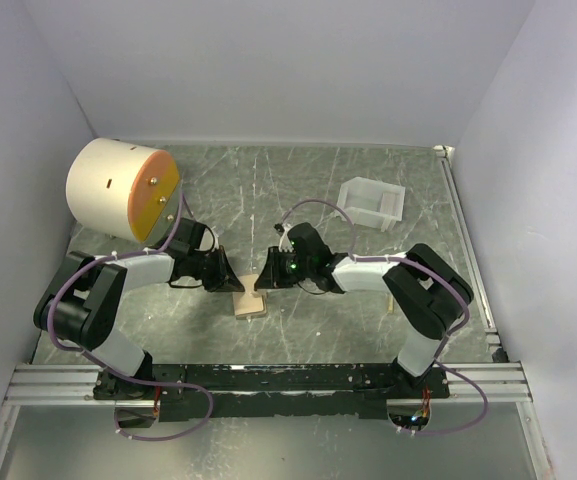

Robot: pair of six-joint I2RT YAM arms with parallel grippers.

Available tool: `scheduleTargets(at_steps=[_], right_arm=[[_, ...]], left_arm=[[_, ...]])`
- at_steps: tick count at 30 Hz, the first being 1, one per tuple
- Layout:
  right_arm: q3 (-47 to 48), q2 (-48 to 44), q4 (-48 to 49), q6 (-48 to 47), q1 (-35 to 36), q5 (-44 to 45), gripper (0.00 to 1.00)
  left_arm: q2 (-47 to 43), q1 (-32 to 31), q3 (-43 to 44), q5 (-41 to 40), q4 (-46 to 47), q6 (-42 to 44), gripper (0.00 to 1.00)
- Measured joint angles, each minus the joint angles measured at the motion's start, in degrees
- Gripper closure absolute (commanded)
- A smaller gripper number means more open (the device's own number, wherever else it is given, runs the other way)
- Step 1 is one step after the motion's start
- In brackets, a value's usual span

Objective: Put the credit cards into the card holder
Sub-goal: Close the card holder at the center of the board.

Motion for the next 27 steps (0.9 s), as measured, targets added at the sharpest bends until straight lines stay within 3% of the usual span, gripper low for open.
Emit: scheduleTargets(at_steps=[19,27], right_arm=[[0.0,0.5,-1.2,0.0,2.0,0.3,0.81],[0.0,1.2,-1.0,0.3,2.6,0.8,0.85]], left_arm=[[-0.3,-0.1,-0.2,-0.4,0.1,0.0,0.91],[-0.3,-0.1,-0.2,-0.4,0.1,0.0,0.91]])
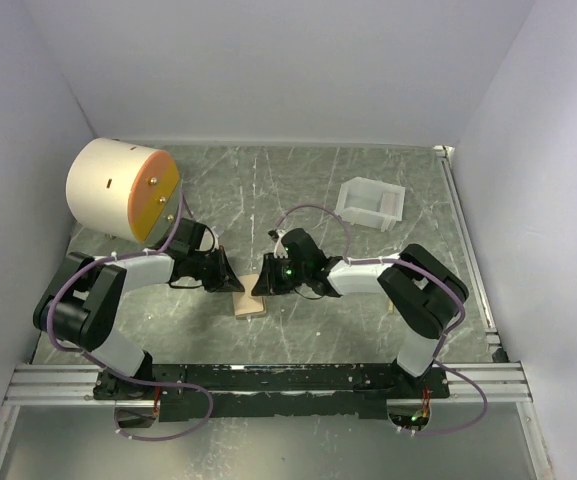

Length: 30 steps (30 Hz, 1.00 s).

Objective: Put the credit cards into the card holder
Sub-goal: Close the card holder at the center of the board.

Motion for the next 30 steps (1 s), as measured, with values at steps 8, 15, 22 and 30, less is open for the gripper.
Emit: scheduleTargets(at_steps=[8,15,22,30], right_arm=[[0.8,0.8,-0.2,0.0,0.3,0.5,0.87],[1.9,1.2,-1.4,-0.3,1.0,2.0,0.87],[4.9,1.5,-6.6,-1.7,2.1,4.5,0.88],[11.5,3.2,-16.6,-4.5,4.6,10.1,0.91]], left_arm=[[-0.4,-0.1,-0.3,-0.2,0.2,0.0,0.91],[-0.5,-0.2,-0.4,-0.4,0.3,0.0,0.91],[-0.7,-0.1,-0.7,-0.5,0.7,-0.4,0.91],[-0.9,-0.2,-1.1,-0.5,1.0,-0.9,0.91]])
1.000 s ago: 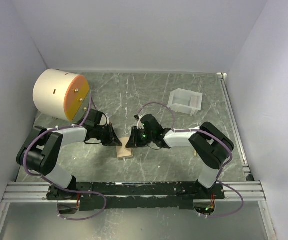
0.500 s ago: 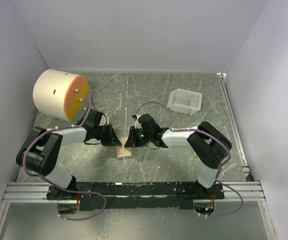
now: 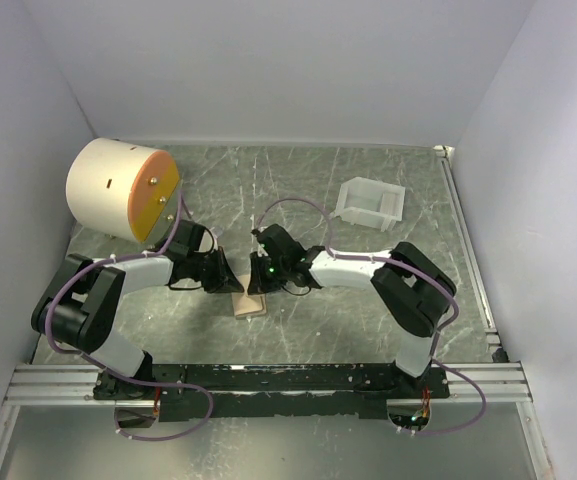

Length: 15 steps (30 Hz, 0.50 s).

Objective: Put the credit cards into the card holder
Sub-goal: Close the card holder at the center of the board.

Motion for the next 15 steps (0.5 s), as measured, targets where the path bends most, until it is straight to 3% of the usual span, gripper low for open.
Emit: scheduleTargets(at_steps=[15], right_arm=[[11.3,4.2,-15.8,-3.0,3.1,8.2,0.93]], left_arm=[[0.0,0.0,-0.9,0.2,1.7,-0.5,0.91]])
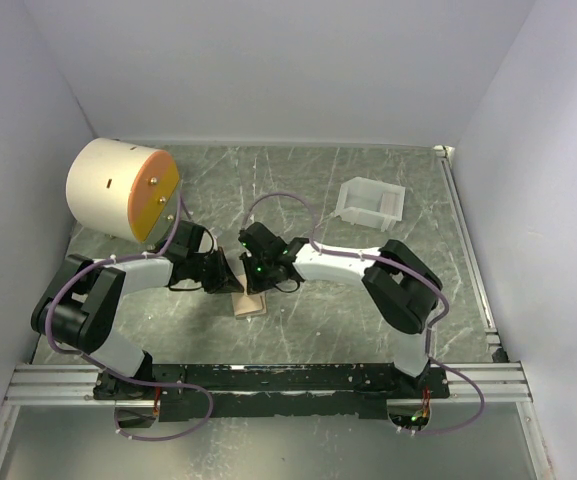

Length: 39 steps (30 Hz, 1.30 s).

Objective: Put the credit cards into the card holder
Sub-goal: Close the card holder at the center of the board, then reset both arms

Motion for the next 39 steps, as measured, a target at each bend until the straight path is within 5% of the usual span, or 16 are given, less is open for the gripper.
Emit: scheduleTargets(at_steps=[11,16,25,27,31,32,33,39], right_arm=[[5.2,2.5,-6.5,-0.9,1.5,3.3,0.93],[2.2,0.5,-3.0,-0.6,1.9,4.4,0.9],[-5.1,-7.0,1.6,-1.6,1.5,9.0,0.77],[-6.4,-10.3,2.7,-1.7,1.4,10.0,0.73],[-10.4,-20.9,6.0,-1.4,1.3,12.2,0.55],[-11.5,-24.0,7.1,-1.4,1.3,12.8,0.41],[-12.4,-26.9,7.9,-1.2,1.3,13.5,0.06],[-16.6,-40.7,10.6,0.0,1.3,18.3,0.0]], left_arm=[[-1.4,-0.3,-0.3,-1.0,-1.0,-0.5,0.89],[-5.0,-0.5,0.0,-4.1,-5.4,-0.5,0.7],[-16.3,-0.5,5.7,-11.8,-14.1,-0.4,0.54],[-18.5,-0.5,7.9,-13.0,-16.8,0.0,0.32],[-22.6,-0.5,14.1,-15.2,-22.6,1.6,0.16],[-23.6,-0.5,15.8,-15.7,-24.1,2.0,0.1],[-24.5,-0.5,17.2,-16.1,-25.2,2.6,0.08],[-30.2,-0.5,25.7,-17.6,-32.4,6.8,0.03]])
